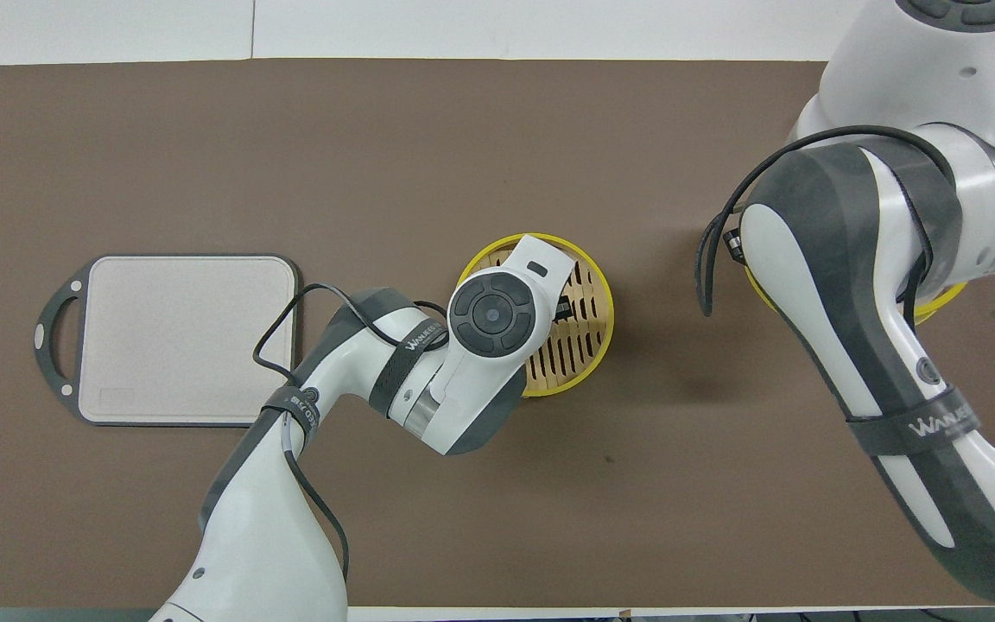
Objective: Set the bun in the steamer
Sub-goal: 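Carry the bun over the open steamer with the left gripper, then lower the bun into the steamer, open the left gripper and withdraw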
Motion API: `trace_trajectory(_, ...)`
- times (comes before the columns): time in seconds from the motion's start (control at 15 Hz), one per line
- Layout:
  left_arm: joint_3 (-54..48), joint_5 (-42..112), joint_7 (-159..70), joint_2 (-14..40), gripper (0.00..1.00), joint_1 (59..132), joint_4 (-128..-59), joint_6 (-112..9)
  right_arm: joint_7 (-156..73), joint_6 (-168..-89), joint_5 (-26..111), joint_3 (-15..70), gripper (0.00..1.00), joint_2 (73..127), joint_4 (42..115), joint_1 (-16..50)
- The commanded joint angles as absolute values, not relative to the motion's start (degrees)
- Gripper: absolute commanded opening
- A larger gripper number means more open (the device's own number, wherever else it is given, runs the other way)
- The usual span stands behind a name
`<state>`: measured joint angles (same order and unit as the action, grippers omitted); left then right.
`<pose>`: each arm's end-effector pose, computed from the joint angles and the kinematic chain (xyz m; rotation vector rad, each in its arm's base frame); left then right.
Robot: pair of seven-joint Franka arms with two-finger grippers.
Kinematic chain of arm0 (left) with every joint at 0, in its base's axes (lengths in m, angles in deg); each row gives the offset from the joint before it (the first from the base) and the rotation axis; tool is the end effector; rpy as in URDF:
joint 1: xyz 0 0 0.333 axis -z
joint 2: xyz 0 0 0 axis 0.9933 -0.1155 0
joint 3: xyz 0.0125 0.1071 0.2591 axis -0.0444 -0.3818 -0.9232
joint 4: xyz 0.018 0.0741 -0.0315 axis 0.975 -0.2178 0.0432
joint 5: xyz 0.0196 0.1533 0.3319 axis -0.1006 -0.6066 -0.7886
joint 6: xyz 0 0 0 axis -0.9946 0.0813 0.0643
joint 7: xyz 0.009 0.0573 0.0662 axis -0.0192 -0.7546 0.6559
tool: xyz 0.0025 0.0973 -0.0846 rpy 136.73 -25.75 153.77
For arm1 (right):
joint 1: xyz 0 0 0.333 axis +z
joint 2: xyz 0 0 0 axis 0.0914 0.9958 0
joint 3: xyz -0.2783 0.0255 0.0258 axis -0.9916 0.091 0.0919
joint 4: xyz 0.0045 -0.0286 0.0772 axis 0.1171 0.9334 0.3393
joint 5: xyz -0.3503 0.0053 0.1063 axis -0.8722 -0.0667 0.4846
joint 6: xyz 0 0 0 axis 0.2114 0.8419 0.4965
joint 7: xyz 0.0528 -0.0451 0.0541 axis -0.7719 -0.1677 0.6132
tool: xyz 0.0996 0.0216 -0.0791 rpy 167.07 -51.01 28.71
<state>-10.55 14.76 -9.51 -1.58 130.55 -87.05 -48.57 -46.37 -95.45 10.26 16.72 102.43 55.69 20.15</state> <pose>0.4580 -0.4357 0.2949 2.9944 0.2563 0.1206 0.5702 0.1181 0.4559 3.0309 0.3885 -0.3777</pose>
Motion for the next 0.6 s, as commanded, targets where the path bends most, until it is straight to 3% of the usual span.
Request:
trace_trajectory(0.0, -11.11, 13.46, -5.45, -0.17, 1.00, 131.18, -88.22, -49.00, -44.89, -95.74, 9.03, 17.02, 0.00, 100.99, 56.96, 20.01)
trace_trajectory(0.2, -11.46, 13.46, -6.14, 5.70, 1.00, 129.17, -88.22, -41.29, -45.16, -95.74, 9.12, 17.02, 0.00, 100.99, 56.96, 20.19)
trace_trajectory(0.53, -11.55, 13.46, -19.46, 20.20, 1.00, 115.05, -87.87, -19.51, -51.02, -97.05, 11.57, 17.72, 0.00, 100.99, 56.87, 20.89)
